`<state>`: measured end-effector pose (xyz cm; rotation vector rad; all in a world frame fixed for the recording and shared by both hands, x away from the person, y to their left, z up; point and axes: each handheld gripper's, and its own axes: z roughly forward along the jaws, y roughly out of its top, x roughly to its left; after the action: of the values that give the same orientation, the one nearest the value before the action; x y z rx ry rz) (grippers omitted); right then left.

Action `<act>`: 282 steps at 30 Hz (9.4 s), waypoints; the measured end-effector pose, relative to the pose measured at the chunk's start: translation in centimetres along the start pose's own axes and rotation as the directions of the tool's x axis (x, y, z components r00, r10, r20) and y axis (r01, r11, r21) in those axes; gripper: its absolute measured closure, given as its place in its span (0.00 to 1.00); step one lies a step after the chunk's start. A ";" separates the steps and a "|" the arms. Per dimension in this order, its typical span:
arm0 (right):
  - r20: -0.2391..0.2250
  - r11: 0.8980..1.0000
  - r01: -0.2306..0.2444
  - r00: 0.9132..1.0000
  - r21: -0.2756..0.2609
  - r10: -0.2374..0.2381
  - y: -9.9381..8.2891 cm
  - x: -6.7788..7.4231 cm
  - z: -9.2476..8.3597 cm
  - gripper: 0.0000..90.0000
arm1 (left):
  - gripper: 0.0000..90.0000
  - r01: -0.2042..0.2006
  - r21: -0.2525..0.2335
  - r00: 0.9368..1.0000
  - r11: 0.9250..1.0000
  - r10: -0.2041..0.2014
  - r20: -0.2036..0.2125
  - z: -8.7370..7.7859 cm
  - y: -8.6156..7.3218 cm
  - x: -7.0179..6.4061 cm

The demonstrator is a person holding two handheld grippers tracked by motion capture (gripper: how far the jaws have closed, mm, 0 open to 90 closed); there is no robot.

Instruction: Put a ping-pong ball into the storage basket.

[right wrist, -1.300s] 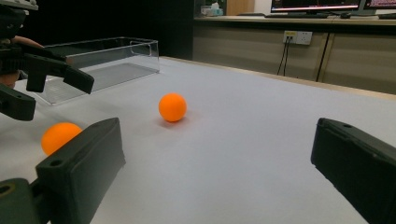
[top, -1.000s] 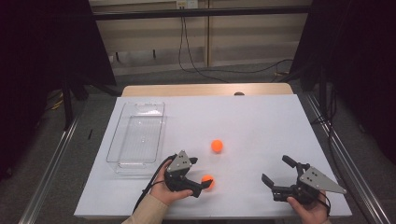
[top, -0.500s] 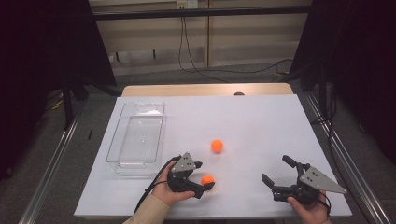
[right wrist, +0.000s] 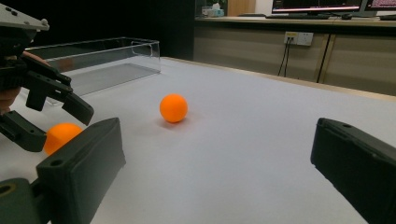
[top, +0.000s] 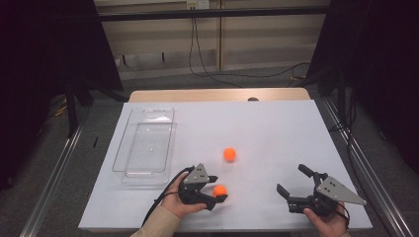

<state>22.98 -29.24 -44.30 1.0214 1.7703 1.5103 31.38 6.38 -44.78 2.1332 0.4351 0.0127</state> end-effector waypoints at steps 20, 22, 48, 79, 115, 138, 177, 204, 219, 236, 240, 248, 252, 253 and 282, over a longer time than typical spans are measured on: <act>0.000 1.000 0.000 1.000 -0.003 0.000 0.0 0.0 -0.1 0.02 | 0.46 -0.008 0.059 1.000 0.998 0.007 0.012 0.4 -0.2 0.0; 0.001 1.000 -0.001 1.000 -0.004 0.001 0.0 0.0 -0.1 0.02 | 0.46 -0.008 0.058 1.000 0.998 0.007 0.013 0.5 -0.2 0.0; 0.000 1.000 0.000 1.000 -0.004 0.000 0.0 0.0 -0.1 0.02 | 0.53 -0.013 0.076 1.000 0.997 0.013 0.005 0.7 -0.3 0.0; -0.001 1.000 -0.001 1.000 -0.004 0.001 0.1 0.0 -0.1 0.03 | 0.56 -0.019 0.088 1.000 0.996 0.018 0.012 1.0 -0.4 -0.2; -0.004 1.000 -0.002 1.000 -0.007 0.002 0.1 0.0 -0.1 0.03 | 0.57 0.084 0.017 0.996 0.996 -0.084 0.009 -0.6 0.4 0.6; -0.005 1.000 -0.006 1.000 -0.010 0.006 0.1 -0.1 -0.2 0.03 | 0.57 0.162 -0.035 0.986 0.986 -0.163 -0.021 -2.0 1.4 1.9; -0.005 1.000 -0.010 1.000 -0.013 0.010 0.1 -0.1 -0.2 0.03 | 0.57 0.216 -0.083 0.969 0.973 -0.224 -0.105 -4.7 2.5 3.9; -0.006 1.000 -0.012 1.000 -0.015 0.012 0.1 -0.1 -0.2 0.03 | 0.57 0.255 -0.090 0.956 0.963 -0.265 -0.127 -6.0 2.9 4.7; -0.005 1.000 -0.011 1.000 -0.015 0.011 0.1 -0.2 -0.2 0.03 | 0.57 0.271 -0.097 0.950 0.958 -0.283 -0.133 -6.7 3.2 5.1; -0.007 1.000 -0.012 1.000 -0.014 0.012 0.1 -0.2 -0.2 0.03 | 0.57 0.287 -0.093 0.942 0.953 -0.299 -0.155 -7.2 3.4 5.5; -0.007 1.000 -0.012 1.000 -0.015 0.012 0.1 -0.2 -0.2 0.03 | 0.57 0.291 -0.093 0.940 0.952 -0.303 -0.159 -7.4 3.4 5.7; -0.006 1.000 -0.013 1.000 -0.016 0.013 0.1 -0.2 -0.2 0.03 | 0.57 0.298 -0.099 0.935 0.949 -0.311 -0.170 -7.7 3.6 5.8; -0.007 1.000 -0.013 1.000 -0.015 0.013 0.1 -0.2 -0.3 0.03 | 0.57 0.302 -0.106 0.933 0.947 -0.317 -0.170 -7.9 3.6 5.9; -0.007 1.000 -0.013 1.000 -0.015 0.013 0.1 -0.2 -0.3 0.03 | 0.57 0.302 -0.106 0.933 0.947 -0.317 -0.170 -7.9 3.6 5.9; -0.004 0.999 -0.026 1.000 -0.021 0.026 0.1 -0.3 -0.3 0.03 | 0.57 0.319 -0.122 0.922 0.940 -0.338 -0.190 -9.1 3.9 6.7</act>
<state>22.88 -29.64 -44.20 1.0356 1.7459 1.5446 37.31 13.75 -37.49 1.9540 0.8977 0.0630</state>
